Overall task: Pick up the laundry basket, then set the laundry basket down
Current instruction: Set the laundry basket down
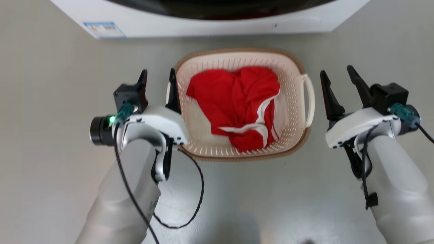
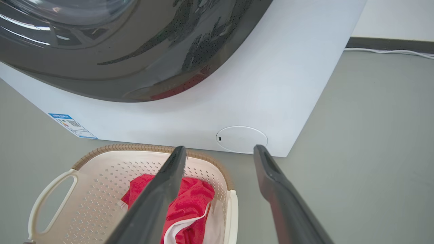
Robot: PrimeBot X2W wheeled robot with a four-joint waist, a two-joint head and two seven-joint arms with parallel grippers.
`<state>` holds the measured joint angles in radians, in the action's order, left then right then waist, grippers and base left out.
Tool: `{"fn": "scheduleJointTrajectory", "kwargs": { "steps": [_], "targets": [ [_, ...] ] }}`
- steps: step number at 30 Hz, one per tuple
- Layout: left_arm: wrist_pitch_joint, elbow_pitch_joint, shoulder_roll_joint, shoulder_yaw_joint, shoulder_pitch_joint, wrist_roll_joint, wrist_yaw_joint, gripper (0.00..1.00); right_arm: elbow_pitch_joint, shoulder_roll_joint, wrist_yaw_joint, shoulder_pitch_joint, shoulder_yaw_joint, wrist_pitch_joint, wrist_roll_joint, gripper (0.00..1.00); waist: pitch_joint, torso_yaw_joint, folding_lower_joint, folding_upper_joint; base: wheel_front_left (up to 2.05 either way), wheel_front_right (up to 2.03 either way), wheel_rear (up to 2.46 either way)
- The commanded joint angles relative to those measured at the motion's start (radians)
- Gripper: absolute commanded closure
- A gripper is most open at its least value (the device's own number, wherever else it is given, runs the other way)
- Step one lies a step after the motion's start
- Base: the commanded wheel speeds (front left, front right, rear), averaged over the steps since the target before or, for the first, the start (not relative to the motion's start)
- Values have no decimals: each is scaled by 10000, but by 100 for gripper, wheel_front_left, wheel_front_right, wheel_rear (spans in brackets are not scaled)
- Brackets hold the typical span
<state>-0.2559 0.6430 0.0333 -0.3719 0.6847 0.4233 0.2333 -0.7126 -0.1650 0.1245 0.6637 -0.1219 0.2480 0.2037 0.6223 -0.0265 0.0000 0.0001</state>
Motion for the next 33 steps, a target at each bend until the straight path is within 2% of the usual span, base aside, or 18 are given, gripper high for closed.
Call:
{"fn": "scheduleJointTrajectory", "kwargs": {
  "steps": [1,18,33],
  "targets": [
    [-59,-351,170,403,-393,-159,-77,0,359,69,62,-441,-54,137,-77,0,-539,-65,0,-1,0,0,0],
    [-59,-1636,170,1540,-2447,-564,-718,0,2214,47,62,-2470,924,137,-441,0,-2766,-25,0,-1,0,0,0],
    [-59,-2251,170,2035,-4146,-560,-732,0,2881,32,62,-4092,1384,137,-722,0,-4340,271,0,-1,0,0,0]
  ]
}}
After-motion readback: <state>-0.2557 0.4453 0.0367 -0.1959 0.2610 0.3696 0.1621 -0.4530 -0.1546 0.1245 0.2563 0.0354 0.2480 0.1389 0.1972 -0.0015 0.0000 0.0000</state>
